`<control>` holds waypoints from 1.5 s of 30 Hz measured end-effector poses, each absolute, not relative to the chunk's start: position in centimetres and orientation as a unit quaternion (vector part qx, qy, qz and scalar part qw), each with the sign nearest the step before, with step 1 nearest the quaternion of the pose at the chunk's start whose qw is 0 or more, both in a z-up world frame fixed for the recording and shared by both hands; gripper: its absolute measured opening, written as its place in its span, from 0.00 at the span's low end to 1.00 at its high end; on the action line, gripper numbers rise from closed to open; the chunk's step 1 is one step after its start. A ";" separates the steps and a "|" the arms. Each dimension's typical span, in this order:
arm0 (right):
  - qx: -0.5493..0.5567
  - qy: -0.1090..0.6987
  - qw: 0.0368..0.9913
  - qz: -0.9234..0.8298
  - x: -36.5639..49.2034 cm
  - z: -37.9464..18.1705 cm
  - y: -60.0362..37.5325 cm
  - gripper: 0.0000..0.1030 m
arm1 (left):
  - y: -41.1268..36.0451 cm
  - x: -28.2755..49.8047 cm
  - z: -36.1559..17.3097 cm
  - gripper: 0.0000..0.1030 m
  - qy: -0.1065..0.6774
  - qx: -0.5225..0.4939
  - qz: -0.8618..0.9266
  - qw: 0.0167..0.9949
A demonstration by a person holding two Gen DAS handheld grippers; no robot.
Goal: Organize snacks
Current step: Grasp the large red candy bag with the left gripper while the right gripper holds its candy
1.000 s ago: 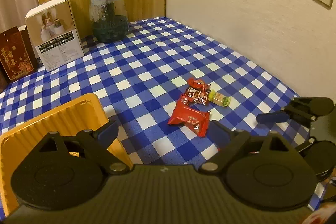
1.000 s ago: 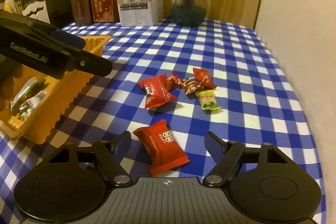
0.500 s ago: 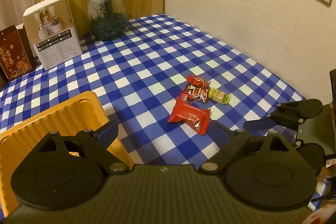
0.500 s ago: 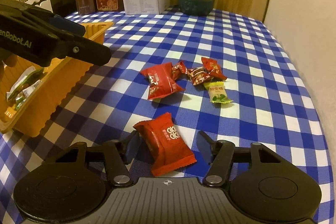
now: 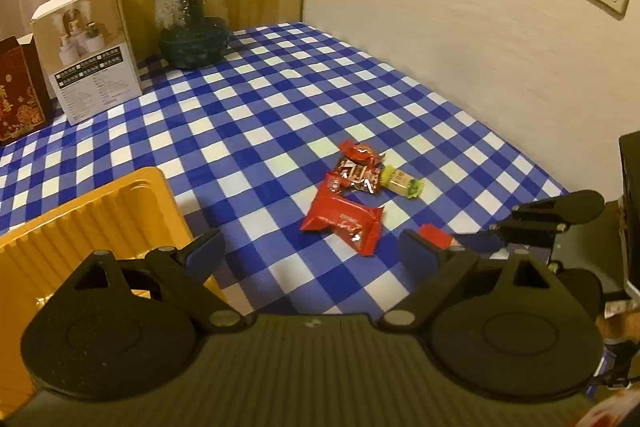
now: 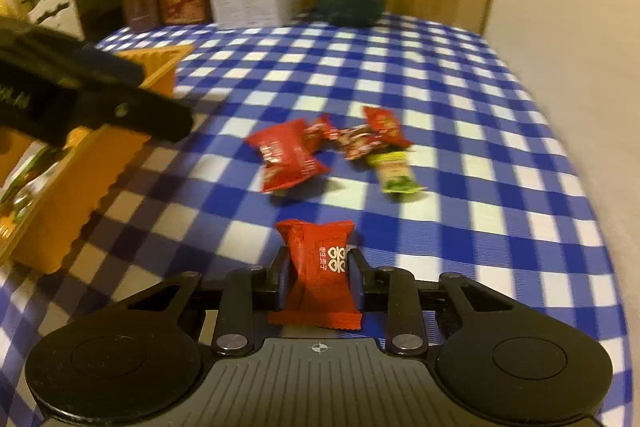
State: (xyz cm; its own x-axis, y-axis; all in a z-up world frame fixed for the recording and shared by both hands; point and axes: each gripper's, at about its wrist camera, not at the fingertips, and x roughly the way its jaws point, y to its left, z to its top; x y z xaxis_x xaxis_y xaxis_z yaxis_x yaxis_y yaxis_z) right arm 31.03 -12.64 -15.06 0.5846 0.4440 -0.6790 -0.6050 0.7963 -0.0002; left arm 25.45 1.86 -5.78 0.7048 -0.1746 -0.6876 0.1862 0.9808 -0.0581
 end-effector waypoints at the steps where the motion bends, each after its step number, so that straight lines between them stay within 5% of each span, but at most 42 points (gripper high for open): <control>1: -0.110 0.345 0.886 0.288 31.1 -14.9 -13.0 0.29 | 1.7 25.5 -5.7 0.90 0.370 0.007 -0.100 0.923; 27: 0.027 0.365 0.915 0.170 31.8 -12.0 -18.9 0.29 | -2.5 33.5 -9.8 0.88 0.447 0.105 -0.181 0.869; 45: 0.032 0.361 0.917 0.168 32.0 -11.9 -18.6 0.29 | -2.3 35.1 -11.5 0.56 0.471 0.102 -0.180 0.857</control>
